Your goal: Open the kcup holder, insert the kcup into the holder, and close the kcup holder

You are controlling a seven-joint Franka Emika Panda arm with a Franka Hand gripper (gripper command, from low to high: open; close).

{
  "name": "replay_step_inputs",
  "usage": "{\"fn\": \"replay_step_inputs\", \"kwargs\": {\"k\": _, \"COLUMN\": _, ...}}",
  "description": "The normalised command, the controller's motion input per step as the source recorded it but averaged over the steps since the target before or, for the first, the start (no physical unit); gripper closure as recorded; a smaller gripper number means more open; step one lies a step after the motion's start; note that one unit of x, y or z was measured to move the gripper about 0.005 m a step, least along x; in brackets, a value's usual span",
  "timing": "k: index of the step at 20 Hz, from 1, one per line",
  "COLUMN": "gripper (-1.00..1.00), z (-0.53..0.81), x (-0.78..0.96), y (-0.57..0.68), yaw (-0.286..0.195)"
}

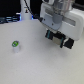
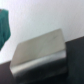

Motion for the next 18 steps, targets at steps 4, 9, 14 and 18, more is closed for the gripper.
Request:
{"fn": "replay_step_inputs", "kwargs": {"k": 4, "gripper": -1.00, "z": 0.18, "x": -0.21, "y": -0.51, "yaw": -0.239}}
{"fn": "replay_step_inputs", "kwargs": {"k": 9, "gripper": -1.00, "z": 0.07, "x": -0.29, "y": -0.45, "yaw": -0.250}}
{"fn": "replay_step_inputs", "kwargs": {"k": 14, "gripper": -1.00, "z": 0.02, "x": -0.32, "y": -0.48, "yaw": -0.248}}
{"fn": "replay_step_inputs", "kwargs": {"k": 18, "gripper": -1.00, "z": 0.00, "x": -0.36, "y": -0.50, "yaw": -0.240}}
